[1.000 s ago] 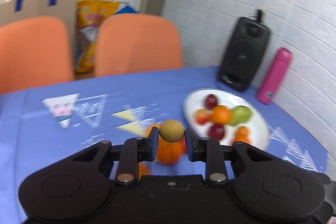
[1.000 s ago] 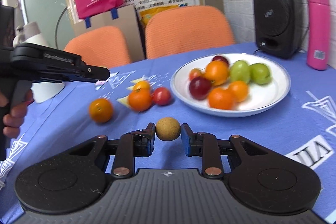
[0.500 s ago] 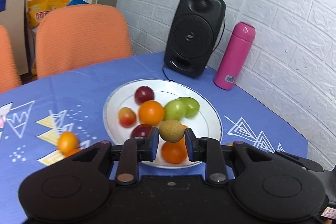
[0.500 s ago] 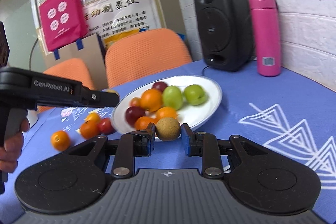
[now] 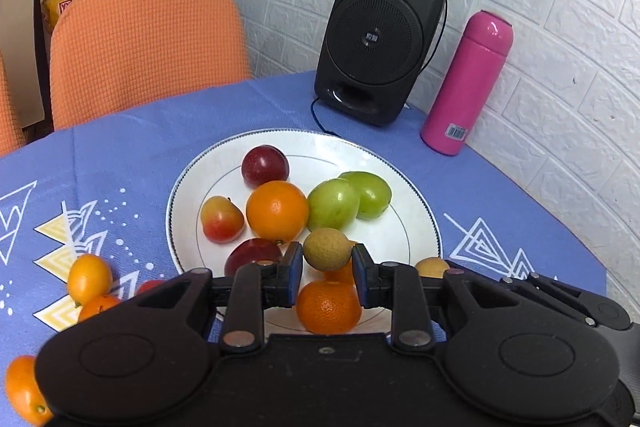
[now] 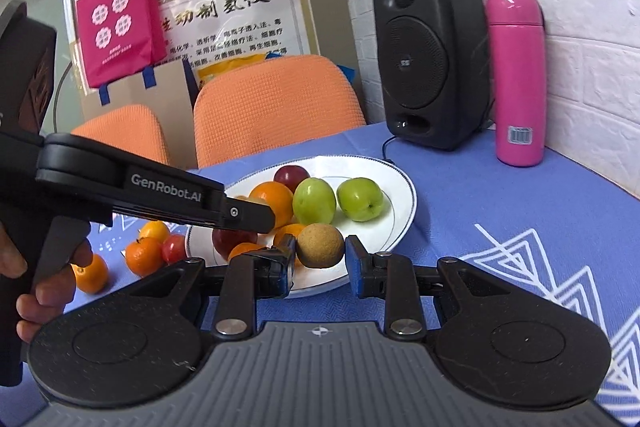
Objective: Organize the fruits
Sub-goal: 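Carry both small brown fruits onto the white plate and open both tools, then move both tools back toward the remaining fruits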
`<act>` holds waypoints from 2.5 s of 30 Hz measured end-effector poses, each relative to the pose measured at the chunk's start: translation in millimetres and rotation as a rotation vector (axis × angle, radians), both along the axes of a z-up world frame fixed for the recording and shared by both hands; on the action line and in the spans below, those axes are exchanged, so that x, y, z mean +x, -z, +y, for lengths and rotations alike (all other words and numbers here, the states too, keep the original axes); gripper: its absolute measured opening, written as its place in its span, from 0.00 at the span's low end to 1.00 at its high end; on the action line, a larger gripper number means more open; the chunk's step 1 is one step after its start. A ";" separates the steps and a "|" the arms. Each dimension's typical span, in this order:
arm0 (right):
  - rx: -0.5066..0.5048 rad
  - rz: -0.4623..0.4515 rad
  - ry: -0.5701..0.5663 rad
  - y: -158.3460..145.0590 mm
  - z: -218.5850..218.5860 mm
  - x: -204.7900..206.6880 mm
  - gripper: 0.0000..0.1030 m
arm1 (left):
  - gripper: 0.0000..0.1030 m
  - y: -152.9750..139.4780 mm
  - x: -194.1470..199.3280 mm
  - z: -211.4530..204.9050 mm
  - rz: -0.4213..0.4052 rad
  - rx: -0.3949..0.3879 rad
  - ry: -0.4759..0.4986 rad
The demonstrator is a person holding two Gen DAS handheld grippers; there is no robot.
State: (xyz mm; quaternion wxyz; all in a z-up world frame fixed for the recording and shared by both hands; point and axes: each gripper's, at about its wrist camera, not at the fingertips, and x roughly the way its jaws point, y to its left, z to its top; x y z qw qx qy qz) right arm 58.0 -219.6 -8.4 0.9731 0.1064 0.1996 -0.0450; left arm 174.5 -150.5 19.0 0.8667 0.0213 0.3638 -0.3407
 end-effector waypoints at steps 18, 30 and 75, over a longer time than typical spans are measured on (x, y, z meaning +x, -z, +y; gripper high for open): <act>-0.049 0.020 -0.058 5.7 10.7 8.3 0.54 | 1.00 2.3 -2.0 5.4 -0.009 -0.018 0.003; -0.031 -0.007 -0.006 5.8 9.4 -16.7 1.00 | 1.00 -6.5 -37.8 43.5 -0.081 -0.075 -0.121; -0.084 0.121 -0.241 -1.7 116.4 -20.2 1.00 | 1.00 9.3 -61.7 193.3 -0.094 0.012 -0.386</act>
